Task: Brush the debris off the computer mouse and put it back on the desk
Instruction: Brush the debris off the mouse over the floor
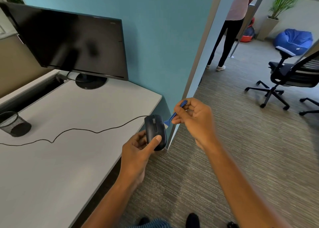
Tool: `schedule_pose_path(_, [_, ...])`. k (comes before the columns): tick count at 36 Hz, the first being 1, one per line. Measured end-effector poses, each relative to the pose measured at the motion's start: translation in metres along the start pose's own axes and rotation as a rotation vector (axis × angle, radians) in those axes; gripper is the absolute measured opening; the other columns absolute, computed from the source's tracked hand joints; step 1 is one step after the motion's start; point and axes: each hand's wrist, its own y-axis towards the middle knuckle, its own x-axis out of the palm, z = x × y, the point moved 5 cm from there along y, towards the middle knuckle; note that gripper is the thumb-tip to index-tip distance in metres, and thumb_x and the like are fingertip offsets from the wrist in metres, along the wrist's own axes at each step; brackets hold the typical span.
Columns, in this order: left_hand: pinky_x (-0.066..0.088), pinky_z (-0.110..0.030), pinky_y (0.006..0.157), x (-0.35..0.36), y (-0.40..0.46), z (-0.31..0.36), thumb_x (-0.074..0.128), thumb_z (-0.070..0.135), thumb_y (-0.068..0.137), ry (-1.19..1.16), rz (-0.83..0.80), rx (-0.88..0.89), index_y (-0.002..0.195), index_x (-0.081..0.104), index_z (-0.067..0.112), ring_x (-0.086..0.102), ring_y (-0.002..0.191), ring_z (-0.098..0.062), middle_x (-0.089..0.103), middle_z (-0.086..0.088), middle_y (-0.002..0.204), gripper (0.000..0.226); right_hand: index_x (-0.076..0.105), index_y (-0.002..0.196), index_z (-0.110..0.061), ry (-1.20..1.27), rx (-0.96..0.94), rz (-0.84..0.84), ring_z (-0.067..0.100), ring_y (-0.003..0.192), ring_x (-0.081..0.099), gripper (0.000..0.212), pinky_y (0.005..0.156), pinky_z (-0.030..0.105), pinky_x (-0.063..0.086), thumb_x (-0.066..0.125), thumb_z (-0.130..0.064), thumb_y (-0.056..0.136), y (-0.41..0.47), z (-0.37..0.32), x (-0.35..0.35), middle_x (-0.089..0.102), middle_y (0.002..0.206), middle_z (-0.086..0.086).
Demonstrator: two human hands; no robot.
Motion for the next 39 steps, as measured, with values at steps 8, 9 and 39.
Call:
schedule_pose_path(8, [0.068,-0.025,0.076,0.001,0.004,0.001,0.096,0.039,0.070,-0.040,-0.003,-0.010,0.133,0.079,0.016,0.086,0.108,-0.038,0.089,-0.008,0.114,0.069,0.078,0.106,-0.014,-0.021,0.059,-0.114,0.026,0.071,0.084,0.007,0.068,0.028,0.068,0.080,-0.011,0.101,0.003,-0.002,-0.003,0.083,0.089,0.009])
schedule_pose_path(9, [0.068,-0.027,0.078,0.002,0.005,0.001,0.096,0.041,0.069,-0.033,-0.012,-0.006,0.135,0.078,0.015,0.086,0.109,-0.037,0.089,-0.008,0.115,0.072,0.079,0.106,-0.015,-0.008,0.048,-0.088,0.025,0.070,0.083,0.007,0.068,0.028,0.068,0.080,-0.011,0.101,0.005,-0.004,-0.003,0.083,0.088,0.009])
schedule_pose_path(39, [0.069,-0.056,0.101,0.001,-0.004,0.001,0.104,0.079,0.047,0.087,-0.061,0.043,0.136,0.079,0.020,0.087,0.110,-0.024,0.089,-0.001,0.117,0.110,0.077,0.105,-0.013,-0.151,-0.242,-0.028,0.016,0.066,0.081,0.004,0.066,0.027,0.066,0.079,-0.011,0.102,0.001,-0.040,0.018,0.082,0.080,0.003])
